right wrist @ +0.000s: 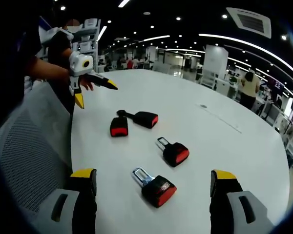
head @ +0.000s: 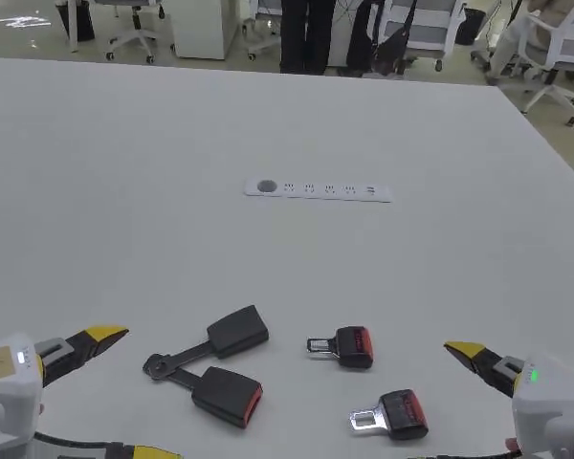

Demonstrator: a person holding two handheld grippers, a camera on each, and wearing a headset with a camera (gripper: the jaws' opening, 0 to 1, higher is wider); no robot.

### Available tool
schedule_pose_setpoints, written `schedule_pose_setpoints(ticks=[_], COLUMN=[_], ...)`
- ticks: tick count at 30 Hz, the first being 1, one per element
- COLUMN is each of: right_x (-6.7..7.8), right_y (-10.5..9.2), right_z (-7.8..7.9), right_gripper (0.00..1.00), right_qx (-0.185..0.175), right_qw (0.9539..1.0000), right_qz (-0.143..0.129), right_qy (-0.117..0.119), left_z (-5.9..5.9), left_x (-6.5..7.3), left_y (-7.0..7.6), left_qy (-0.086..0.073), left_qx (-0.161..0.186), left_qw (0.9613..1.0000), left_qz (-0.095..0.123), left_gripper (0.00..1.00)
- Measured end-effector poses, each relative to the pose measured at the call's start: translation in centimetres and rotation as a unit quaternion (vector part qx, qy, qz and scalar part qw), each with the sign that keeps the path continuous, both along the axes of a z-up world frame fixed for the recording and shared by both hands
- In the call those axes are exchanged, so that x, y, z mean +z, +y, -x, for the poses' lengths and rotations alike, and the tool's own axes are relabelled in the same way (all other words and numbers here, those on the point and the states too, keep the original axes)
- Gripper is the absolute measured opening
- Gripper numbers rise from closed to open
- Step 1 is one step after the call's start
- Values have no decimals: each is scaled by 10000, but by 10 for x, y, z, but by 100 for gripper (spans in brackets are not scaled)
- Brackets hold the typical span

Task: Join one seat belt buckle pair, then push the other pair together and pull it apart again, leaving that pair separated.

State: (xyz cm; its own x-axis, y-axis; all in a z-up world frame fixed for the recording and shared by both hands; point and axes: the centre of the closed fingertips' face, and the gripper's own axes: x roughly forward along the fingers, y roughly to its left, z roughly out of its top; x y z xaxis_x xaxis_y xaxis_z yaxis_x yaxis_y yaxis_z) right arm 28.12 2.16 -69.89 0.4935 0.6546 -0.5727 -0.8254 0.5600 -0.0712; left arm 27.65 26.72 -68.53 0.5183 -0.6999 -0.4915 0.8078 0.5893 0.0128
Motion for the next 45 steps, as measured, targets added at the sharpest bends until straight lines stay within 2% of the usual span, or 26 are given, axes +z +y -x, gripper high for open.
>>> schedule_pose_setpoints(ticks=[4,13,22,28,35,38,41,43,45], right_x=[-3,-8,-17,-23,-31,-35,-39,-39,-41], right_y=[-3,-3,-3,-4,-5,-6,-7,-7,-6], right_z=[-2,-3,-3,-4,-5,-5,-5,-5,-4], right_gripper=[96,90,78,71,64,61,57,56,55], right_qx=[131,493,970,1287,1643,1804,1902,1981,2058], right_qw=[9998,9975,9917,9863,9783,9739,9707,9686,9661], right_qz=[180,508,841,1024,1248,1363,1438,1481,1530], right_qy=[8,22,45,105,167,192,292,263,304], left_z=[-3,-10,-10,-10,-11,-14,-14,-15,-17], left_x=[2,-3,-11,-18,-30,-38,-42,-47,-49], left_y=[-6,-18,-31,-36,-40,-41,-45,-45,-47], left_qy=[2,28,105,143,244,221,288,341,342], left_qx=[-145,-449,-914,-1313,-1740,-1937,-2074,-2173,-2229], left_qw=[9999,9986,9940,9874,9766,9698,9657,9621,9597], left_qz=[-93,-266,-585,-877,-1240,-1468,-1534,-1609,-1676], left_gripper=[94,86,74,66,58,55,49,46,46])
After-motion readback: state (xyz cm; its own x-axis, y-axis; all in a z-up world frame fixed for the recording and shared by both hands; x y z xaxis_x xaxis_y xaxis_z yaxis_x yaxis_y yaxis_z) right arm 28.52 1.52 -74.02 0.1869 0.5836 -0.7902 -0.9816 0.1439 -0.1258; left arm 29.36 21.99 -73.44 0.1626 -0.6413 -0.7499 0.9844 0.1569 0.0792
